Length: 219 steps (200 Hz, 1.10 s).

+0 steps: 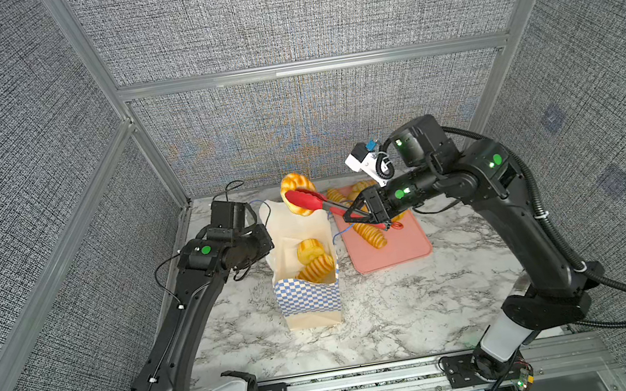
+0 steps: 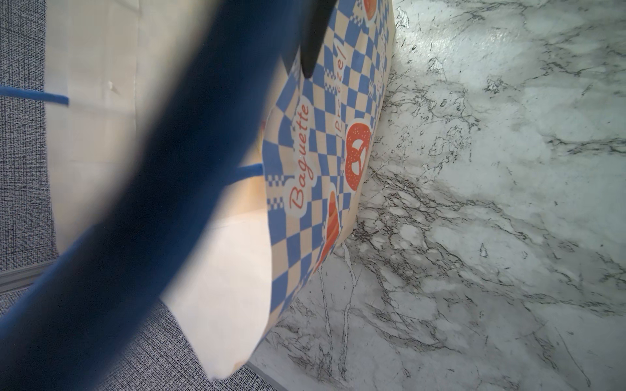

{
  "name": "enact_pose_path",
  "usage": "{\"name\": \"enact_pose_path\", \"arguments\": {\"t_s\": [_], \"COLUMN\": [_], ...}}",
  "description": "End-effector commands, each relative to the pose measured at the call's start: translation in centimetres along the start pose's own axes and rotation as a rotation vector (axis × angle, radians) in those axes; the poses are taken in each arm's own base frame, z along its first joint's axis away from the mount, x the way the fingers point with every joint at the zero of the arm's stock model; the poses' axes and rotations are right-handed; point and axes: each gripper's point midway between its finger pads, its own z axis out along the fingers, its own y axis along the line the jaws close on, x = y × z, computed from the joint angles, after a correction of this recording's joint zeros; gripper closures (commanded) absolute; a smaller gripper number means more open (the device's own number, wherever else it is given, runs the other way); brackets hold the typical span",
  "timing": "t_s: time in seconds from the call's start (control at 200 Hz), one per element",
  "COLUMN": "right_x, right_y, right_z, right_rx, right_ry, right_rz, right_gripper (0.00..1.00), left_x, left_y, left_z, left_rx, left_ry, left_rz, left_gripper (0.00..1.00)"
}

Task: Place the fake bread into the paper bag
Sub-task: 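Lower the bundt-shaped roll into the bag and open the tongs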

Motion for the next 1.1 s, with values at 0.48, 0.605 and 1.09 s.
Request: {"name": "enact_pose_path", "arguments": {"t_s": [0.48,0.605,1.09], "right_x": [3.2,3.4,3.1], "right_y": [-1.2,-1.3,-0.8], "right_z": [3.3,3.6,3.7], "right_rx": [0.06,0.068,0.064], "right_ry": [0.142,0.154,0.142], "right_rz": [-0.051,-0.055,-0.074], "right_gripper": [0.64,0.59,0.49], "left_x": [-0.8,-0.7,-0.9], "left_y": [-0.3,-0.3,-0.4], "left_z": [0.2,0.2,0.1], "left_rx": [0.005,0.005,0.005], "left_ry": [-0.026,-0.023,-0.022], "left_rz": [-0.007,-0.007,0.001], "left_gripper": [1.0,1.0,1.0]}}
